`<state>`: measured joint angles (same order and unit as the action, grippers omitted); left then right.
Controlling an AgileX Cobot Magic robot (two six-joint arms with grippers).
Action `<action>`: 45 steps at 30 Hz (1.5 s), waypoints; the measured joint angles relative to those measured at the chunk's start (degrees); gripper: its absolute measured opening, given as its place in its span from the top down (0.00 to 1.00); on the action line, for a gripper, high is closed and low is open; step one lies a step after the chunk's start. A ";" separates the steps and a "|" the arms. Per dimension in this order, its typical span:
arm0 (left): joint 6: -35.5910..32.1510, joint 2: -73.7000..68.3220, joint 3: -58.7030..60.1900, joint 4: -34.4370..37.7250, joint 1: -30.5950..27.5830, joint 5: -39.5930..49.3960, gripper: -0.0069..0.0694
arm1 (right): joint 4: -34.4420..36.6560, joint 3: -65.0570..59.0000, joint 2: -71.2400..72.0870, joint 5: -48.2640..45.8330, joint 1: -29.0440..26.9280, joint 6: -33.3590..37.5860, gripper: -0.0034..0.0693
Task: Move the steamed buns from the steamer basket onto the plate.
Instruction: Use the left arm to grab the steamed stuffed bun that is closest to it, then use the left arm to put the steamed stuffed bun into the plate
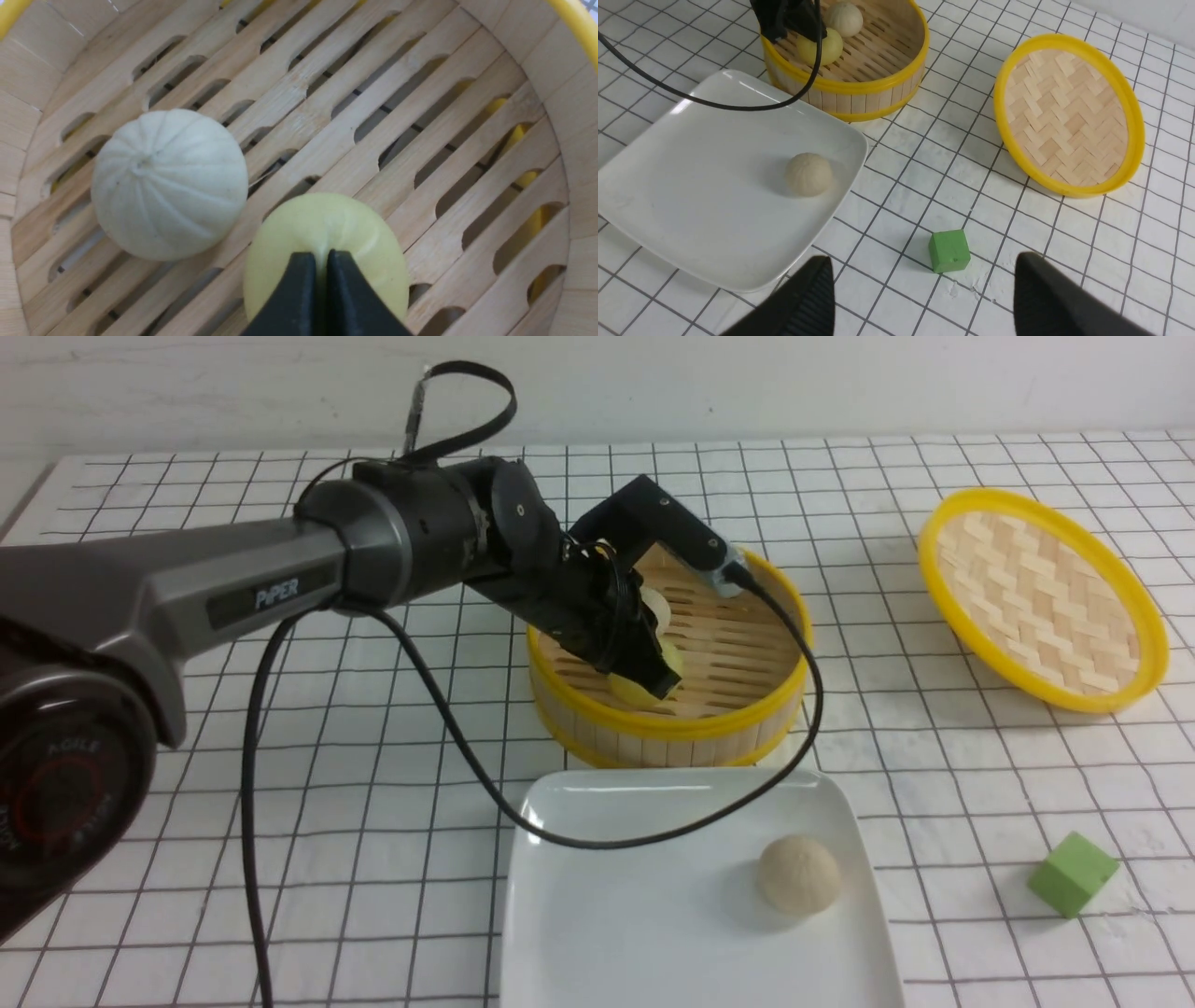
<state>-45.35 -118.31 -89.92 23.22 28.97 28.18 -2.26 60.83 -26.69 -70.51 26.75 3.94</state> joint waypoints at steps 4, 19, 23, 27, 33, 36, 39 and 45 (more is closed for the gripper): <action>0.04 1.91 0.00 0.05 0.00 1.29 0.89 | 0.00 0.00 0.00 1.50 0.00 0.00 0.29; 10.85 25.81 -0.37 1.68 -0.06 21.11 0.89 | 0.00 0.00 0.00 2.10 0.00 0.00 0.30; 13.33 25.11 -0.07 5.11 0.00 33.93 0.89 | 0.00 0.00 0.00 2.10 0.00 0.47 0.30; 13.06 22.96 2.23 6.15 2.08 37.00 0.89 | 0.00 0.00 0.00 2.10 0.00 0.74 0.30; 8.66 14.99 7.86 5.29 7.51 30.49 0.88 | 0.00 0.00 0.00 1.37 0.00 1.11 0.30; 8.10 10.80 8.60 5.16 7.95 27.87 0.88 | 0.00 0.00 0.00 1.13 0.00 1.11 0.30; 7.58 5.53 8.73 4.66 7.90 23.75 0.88 | 0.00 0.00 0.00 0.31 0.00 1.32 0.30; 5.14 3.80 8.73 5.05 7.90 17.52 0.88 | 0.00 0.00 0.00 -0.68 0.00 1.36 0.30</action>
<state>-40.20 -114.51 -81.19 28.27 36.87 45.70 -2.26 60.83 -26.69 -71.19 26.75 5.30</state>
